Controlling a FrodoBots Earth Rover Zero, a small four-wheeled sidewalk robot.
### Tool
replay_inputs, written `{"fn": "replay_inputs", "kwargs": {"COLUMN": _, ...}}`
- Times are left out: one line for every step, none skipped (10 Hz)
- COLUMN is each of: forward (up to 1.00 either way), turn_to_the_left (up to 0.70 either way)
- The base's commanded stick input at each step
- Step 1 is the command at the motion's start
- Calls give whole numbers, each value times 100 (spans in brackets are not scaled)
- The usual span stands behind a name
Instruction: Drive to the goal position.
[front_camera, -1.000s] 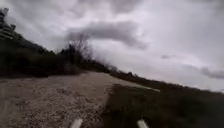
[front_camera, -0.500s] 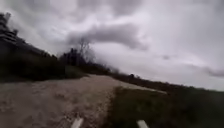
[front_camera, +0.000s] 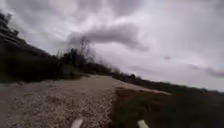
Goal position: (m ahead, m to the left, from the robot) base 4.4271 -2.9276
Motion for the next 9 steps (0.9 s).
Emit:
{"fn": "replay_inputs", "kwargs": {"forward": 70, "turn_to_the_left": 0}}
{"fn": "replay_inputs", "kwargs": {"forward": 70, "turn_to_the_left": 0}}
{"fn": "replay_inputs", "kwargs": {"forward": 70, "turn_to_the_left": 0}}
{"fn": "replay_inputs", "kwargs": {"forward": 70, "turn_to_the_left": 0}}
{"fn": "replay_inputs", "kwargs": {"forward": 70, "turn_to_the_left": 0}}
{"fn": "replay_inputs", "kwargs": {"forward": 70, "turn_to_the_left": 0}}
{"fn": "replay_inputs", "kwargs": {"forward": 70, "turn_to_the_left": 0}}
{"fn": "replay_inputs", "kwargs": {"forward": 70, "turn_to_the_left": 0}}
{"fn": "replay_inputs", "kwargs": {"forward": 70, "turn_to_the_left": 0}}
